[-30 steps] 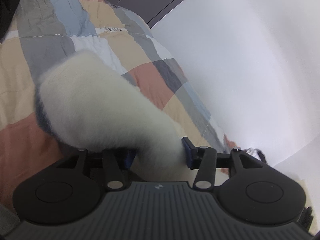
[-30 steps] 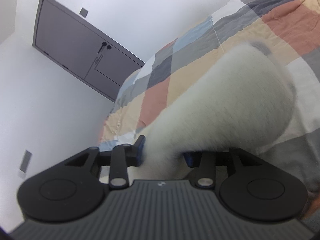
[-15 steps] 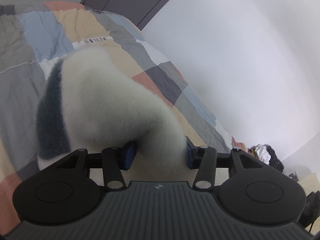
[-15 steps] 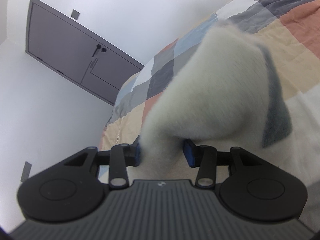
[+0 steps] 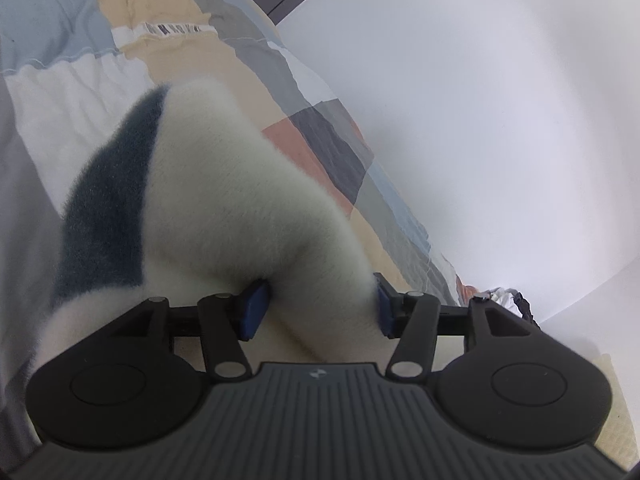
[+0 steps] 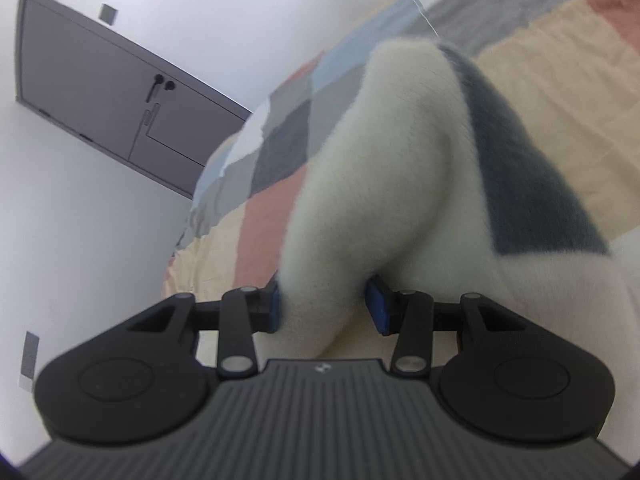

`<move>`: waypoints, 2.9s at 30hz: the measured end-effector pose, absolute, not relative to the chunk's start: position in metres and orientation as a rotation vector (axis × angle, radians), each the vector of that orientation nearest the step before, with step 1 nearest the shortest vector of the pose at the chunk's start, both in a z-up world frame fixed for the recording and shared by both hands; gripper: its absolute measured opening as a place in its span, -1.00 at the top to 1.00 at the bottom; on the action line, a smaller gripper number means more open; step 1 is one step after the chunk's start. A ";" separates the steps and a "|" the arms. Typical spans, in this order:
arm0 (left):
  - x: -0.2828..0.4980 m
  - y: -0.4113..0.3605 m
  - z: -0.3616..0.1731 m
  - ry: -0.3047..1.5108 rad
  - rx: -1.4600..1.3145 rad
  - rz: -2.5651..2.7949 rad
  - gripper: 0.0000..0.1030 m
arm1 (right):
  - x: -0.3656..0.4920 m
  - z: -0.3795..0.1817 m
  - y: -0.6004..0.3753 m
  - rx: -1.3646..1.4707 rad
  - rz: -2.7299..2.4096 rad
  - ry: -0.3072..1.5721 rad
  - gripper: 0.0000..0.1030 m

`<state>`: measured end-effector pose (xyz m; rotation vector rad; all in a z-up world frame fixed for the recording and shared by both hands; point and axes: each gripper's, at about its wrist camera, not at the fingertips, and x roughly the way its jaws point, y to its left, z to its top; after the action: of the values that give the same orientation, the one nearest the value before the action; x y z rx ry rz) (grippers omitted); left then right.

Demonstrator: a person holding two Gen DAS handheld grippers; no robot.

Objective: Fold large clothes

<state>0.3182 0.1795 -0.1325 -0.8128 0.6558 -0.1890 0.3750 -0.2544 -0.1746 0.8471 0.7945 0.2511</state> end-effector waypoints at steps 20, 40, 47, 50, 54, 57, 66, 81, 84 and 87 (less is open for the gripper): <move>0.325 0.175 -0.134 0.636 -0.774 -0.174 -0.26 | 0.390 -0.191 -0.261 0.920 0.247 0.801 0.06; 0.311 0.123 -0.112 0.647 -0.225 0.002 -0.57 | 0.360 -0.147 -0.204 0.286 0.273 0.677 0.06; 0.331 0.120 -0.134 0.671 -0.165 0.012 -0.61 | 0.384 -0.178 -0.193 0.225 0.270 0.728 0.07; 0.336 0.118 -0.137 0.669 -0.147 0.013 -0.63 | 0.385 -0.183 -0.191 0.212 0.277 0.725 0.07; 0.331 0.120 -0.132 0.672 -0.171 0.011 -0.63 | 0.386 -0.185 -0.191 0.224 0.276 0.727 0.07; 0.320 0.121 -0.123 0.675 -0.226 0.006 -0.64 | 0.381 -0.183 -0.188 0.216 0.267 0.724 0.07; 0.254 0.105 -0.103 0.702 -0.401 -0.065 -0.78 | 0.348 -0.173 -0.196 0.283 0.247 0.747 0.07; 0.238 0.155 -0.187 0.860 -1.196 -0.010 -0.80 | 0.321 -0.171 -0.203 0.318 0.253 0.783 0.07; 0.240 0.163 -0.194 0.805 -1.318 -0.026 -0.79 | 0.321 -0.173 -0.203 0.329 0.251 0.784 0.06; 0.242 0.167 -0.196 0.748 -1.377 0.002 -0.78 | 0.319 -0.173 -0.203 0.333 0.248 0.782 0.06</move>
<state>0.2418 0.1672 -0.1964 -1.3772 0.7481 0.0018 0.3193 -0.2025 -0.1733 0.3330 0.7818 0.2482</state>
